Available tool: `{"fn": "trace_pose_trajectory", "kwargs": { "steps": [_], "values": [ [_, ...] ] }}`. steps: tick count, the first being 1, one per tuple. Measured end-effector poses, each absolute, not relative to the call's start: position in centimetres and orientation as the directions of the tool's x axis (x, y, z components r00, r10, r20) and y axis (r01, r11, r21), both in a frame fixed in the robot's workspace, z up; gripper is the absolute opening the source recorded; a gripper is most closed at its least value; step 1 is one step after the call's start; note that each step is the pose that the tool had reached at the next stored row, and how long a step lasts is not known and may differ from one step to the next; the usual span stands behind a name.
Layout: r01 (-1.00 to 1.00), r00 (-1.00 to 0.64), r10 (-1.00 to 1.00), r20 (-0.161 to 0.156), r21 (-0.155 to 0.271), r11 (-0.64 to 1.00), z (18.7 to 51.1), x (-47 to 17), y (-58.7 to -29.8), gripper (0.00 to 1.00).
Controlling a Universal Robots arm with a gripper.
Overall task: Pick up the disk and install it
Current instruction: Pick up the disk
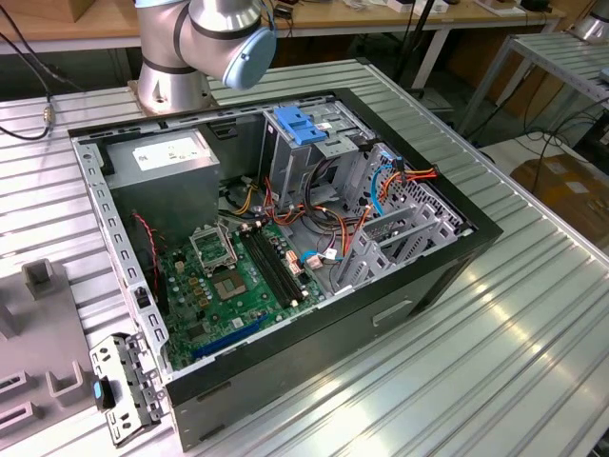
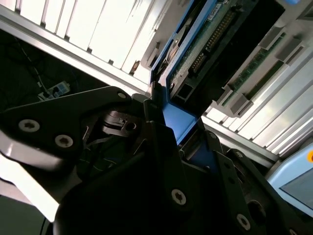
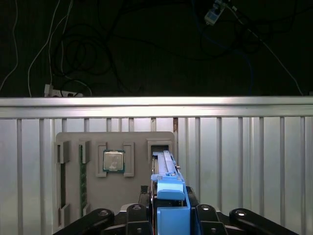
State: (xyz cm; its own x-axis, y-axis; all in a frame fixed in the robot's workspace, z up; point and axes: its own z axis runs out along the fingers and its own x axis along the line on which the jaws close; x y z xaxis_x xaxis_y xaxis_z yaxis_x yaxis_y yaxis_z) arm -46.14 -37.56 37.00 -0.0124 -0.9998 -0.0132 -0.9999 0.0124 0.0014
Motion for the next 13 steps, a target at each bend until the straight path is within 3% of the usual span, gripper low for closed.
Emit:
{"fn": "trace_pose_trajectory", "kwargs": {
  "steps": [13],
  "values": [
    [-1.0,-0.012,-1.0,-0.013,0.002,0.012,38.1,-46.1,-37.6,0.37]
  ]
}}
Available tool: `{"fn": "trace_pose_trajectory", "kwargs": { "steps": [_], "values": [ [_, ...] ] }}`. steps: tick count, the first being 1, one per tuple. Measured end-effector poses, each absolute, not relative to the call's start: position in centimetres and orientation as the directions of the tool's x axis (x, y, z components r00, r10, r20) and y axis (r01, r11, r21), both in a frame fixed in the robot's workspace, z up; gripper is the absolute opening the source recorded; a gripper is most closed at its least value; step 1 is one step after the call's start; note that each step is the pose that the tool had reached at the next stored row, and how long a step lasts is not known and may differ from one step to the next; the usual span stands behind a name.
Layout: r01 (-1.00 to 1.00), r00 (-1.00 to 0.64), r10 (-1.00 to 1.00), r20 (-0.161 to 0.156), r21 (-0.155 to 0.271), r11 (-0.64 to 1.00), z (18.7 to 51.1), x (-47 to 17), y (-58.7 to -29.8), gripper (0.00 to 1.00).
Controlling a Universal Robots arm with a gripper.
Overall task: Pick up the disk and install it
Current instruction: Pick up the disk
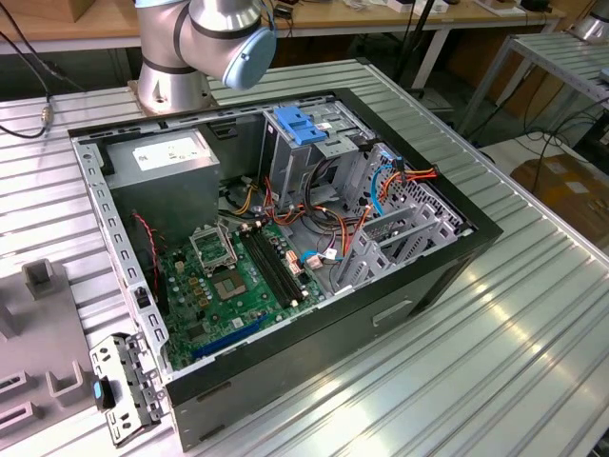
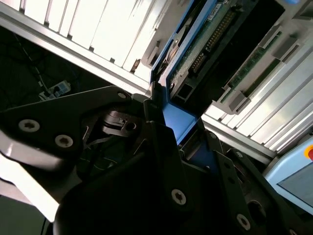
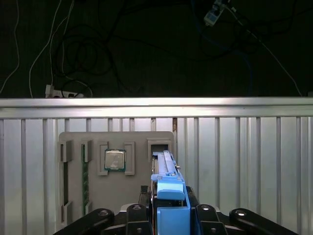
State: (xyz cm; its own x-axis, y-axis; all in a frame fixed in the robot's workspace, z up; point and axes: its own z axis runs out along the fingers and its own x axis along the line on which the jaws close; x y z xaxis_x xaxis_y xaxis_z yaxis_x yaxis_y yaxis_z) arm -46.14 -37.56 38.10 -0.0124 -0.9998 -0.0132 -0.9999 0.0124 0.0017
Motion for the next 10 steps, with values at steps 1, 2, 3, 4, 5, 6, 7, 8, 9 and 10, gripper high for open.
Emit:
{"fn": "trace_pose_trajectory", "kwargs": {
  "steps": [1,2,3,4,5,6,7,8,9,10],
  "values": [
    [-1.0,-0.012,-1.0,-0.013,0.002,0.012,38.18,-46.14,-37.56,0.37],
    [-1.0,-0.012,-1.0,-0.013,0.002,0.012,38.25,-46.14,-37.56,0.37],
    [-1.0,-0.012,-1.0,-0.013,0.002,0.012,38.3,-46.14,-37.56,0.37],
    [-1.0,-0.012,-1.0,-0.013,0.002,0.012,38.35,-46.14,-37.56,0.37],
    [-1.0,-0.012,-1.0,-0.013,0.002,0.012,38.41,-46.14,-37.56,0.37],
    [-1.0,-0.012,-1.0,-0.013,0.002,0.012,38.49,-46.14,-37.56,0.37],
    [-1.0,-0.012,-1.0,-0.013,0.002,0.012,38.55,-46.14,-37.56,0.37],
    [-1.0,-0.012,-1.0,-0.013,0.002,0.012,38.61,-46.14,-37.56,0.37],
    [-1.0,-0.012,-1.0,-0.013,0.002,0.012,38.68,-46.14,-37.56,0.37],
    [-1.0,-0.012,-1.0,-0.013,0.002,0.012,38.74,-46.14,-37.56,0.37]
  ]
}}
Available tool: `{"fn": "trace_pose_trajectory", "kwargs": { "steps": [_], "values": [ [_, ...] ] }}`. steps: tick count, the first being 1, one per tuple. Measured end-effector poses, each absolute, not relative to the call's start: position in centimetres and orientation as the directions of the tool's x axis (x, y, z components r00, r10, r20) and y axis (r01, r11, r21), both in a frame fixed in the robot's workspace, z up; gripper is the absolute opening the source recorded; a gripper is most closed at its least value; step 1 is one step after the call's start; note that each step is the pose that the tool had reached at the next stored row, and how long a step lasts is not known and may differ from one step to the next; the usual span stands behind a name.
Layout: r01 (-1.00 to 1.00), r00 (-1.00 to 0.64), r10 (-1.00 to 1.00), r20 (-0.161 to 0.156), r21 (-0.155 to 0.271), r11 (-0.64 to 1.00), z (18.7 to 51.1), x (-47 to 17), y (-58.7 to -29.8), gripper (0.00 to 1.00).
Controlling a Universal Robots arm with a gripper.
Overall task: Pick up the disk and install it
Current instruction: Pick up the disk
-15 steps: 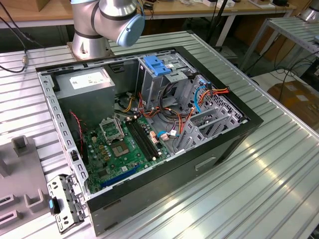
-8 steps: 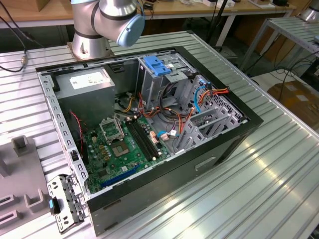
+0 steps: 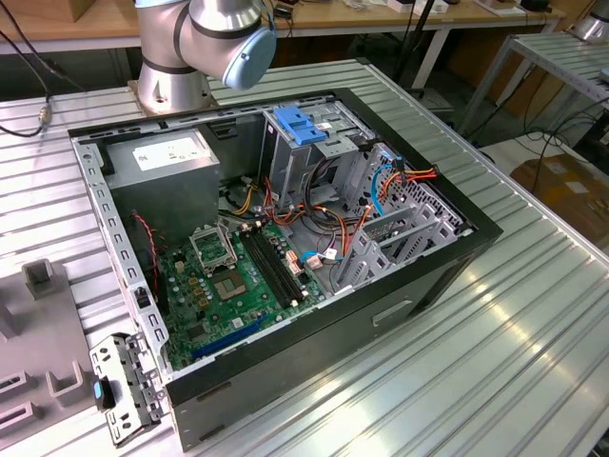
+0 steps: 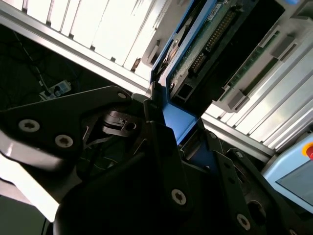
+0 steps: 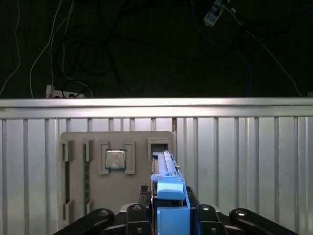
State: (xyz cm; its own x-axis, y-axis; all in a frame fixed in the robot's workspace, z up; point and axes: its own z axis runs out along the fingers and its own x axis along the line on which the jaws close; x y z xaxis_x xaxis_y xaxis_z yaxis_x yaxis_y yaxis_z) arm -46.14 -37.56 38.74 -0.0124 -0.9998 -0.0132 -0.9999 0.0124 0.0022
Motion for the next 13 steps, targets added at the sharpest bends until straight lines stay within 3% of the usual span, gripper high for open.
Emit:
{"fn": "trace_pose_trajectory", "kwargs": {
  "steps": [13],
  "values": [
    [-1.0,-0.012,-1.0,-0.013,0.003,0.012,39.7,-46.14,-37.56,0.37]
  ]
}}
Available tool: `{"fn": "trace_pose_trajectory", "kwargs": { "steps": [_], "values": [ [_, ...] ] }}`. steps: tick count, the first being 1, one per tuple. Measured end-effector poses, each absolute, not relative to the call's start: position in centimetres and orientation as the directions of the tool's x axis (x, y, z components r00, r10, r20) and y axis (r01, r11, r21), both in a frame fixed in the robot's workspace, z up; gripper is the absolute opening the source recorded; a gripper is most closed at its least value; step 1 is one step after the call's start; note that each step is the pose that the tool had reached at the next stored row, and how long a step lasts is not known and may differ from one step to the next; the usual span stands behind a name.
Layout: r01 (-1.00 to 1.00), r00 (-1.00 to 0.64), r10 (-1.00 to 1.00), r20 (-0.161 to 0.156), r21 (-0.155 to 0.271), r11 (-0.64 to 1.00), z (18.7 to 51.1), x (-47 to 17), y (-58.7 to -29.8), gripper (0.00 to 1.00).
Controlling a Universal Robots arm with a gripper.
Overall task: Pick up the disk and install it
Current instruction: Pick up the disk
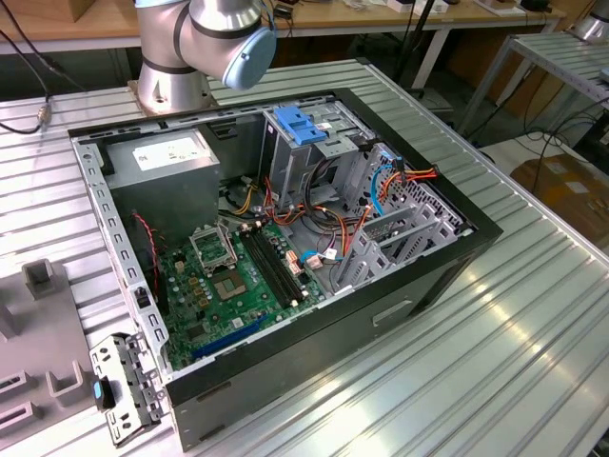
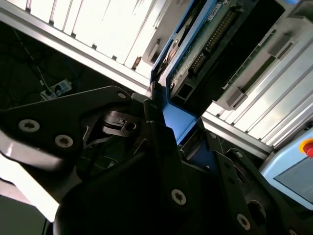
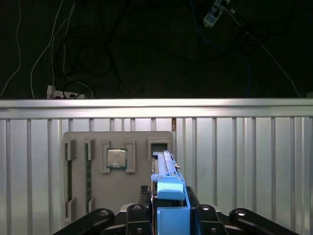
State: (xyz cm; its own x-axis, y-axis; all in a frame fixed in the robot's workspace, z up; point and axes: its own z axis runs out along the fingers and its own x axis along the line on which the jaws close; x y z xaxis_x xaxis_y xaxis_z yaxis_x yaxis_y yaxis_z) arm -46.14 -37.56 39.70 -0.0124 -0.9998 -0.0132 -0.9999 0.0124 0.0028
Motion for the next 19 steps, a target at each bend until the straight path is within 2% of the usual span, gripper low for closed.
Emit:
{"fn": "trace_pose_trajectory", "kwargs": {
  "steps": [19],
  "values": [
    [-1.0,-0.012,-1.0,-0.013,0.004,0.012,41.1,-46.1,-37.6,0.37]
  ]
}}
